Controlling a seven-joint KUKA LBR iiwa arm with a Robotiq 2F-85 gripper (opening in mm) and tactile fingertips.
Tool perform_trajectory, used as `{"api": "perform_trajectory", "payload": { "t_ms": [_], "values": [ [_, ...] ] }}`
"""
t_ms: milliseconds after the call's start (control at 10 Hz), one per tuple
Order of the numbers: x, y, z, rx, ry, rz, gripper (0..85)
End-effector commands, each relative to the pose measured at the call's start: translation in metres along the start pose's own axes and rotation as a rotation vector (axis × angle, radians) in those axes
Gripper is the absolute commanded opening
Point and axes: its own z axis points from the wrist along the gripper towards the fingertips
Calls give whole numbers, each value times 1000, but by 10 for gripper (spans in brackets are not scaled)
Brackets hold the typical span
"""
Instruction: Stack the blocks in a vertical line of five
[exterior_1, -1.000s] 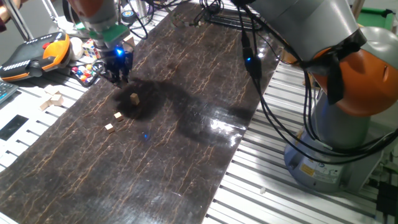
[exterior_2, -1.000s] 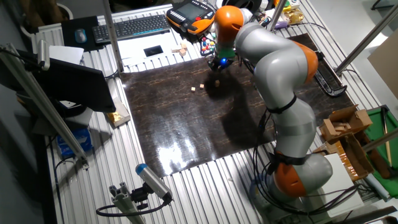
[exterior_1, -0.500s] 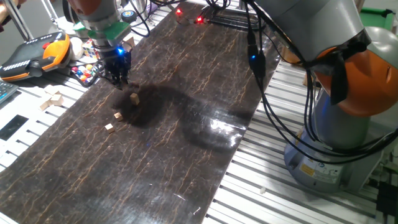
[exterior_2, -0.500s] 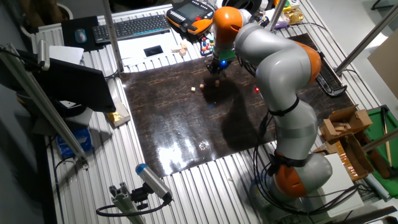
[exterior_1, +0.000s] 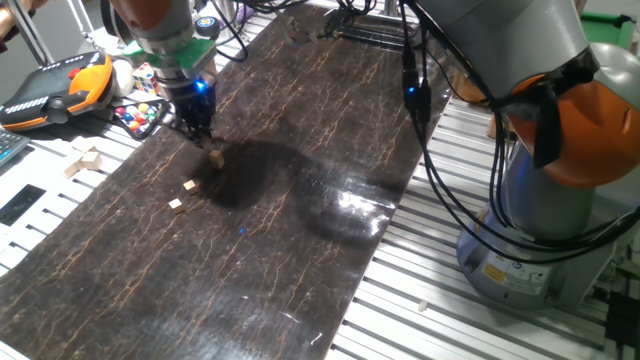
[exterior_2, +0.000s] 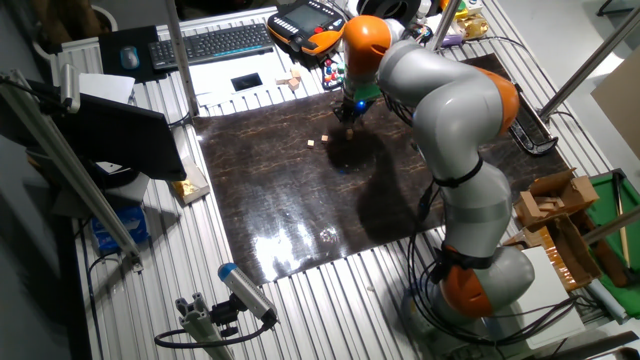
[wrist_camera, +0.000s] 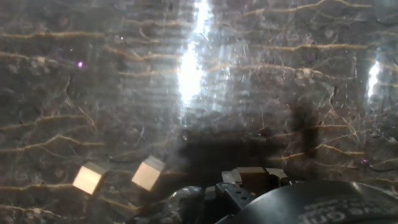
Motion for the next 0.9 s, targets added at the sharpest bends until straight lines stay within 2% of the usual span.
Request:
{"api": "perform_trajectory", "payload": {
  "t_ms": [0,300,500,800],
  "values": [
    [2,-1,2,-7,0,2,10],
    [8,-1,6,-22,-9,27,10],
    [11,-1,6,-18,-24,31,10],
    [14,0,9,-12,-30,24,10]
  ]
}}
